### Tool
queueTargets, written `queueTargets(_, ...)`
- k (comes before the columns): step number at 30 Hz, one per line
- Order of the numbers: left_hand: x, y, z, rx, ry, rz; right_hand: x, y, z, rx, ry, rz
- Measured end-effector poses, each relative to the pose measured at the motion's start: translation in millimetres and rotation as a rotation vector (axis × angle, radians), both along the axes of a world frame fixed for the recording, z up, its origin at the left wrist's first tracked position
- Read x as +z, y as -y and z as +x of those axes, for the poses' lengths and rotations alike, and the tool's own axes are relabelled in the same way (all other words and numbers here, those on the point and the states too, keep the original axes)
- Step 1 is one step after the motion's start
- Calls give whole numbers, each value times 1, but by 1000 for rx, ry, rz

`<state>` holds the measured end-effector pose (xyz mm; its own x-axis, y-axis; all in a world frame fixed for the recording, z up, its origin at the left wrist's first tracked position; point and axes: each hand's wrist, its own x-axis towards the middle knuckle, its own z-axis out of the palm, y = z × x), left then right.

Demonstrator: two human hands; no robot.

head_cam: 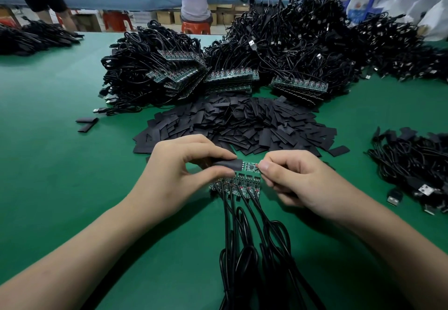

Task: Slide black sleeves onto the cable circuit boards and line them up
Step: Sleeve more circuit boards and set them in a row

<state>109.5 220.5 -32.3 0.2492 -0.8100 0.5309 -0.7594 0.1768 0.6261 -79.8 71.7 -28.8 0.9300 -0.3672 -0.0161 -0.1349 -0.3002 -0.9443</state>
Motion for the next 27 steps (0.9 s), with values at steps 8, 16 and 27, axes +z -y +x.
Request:
queueTargets(8,0,-1,-7,-93,88,36,-2,-8,2,-33,-82,-265)
queueTargets(16,-2,1,-7,-14,34,-61,0,-8,4,-27,28,-51)
queueTargets(27,-7,2,-13,-55,68,-70,2,-10,3,13,-14,-42)
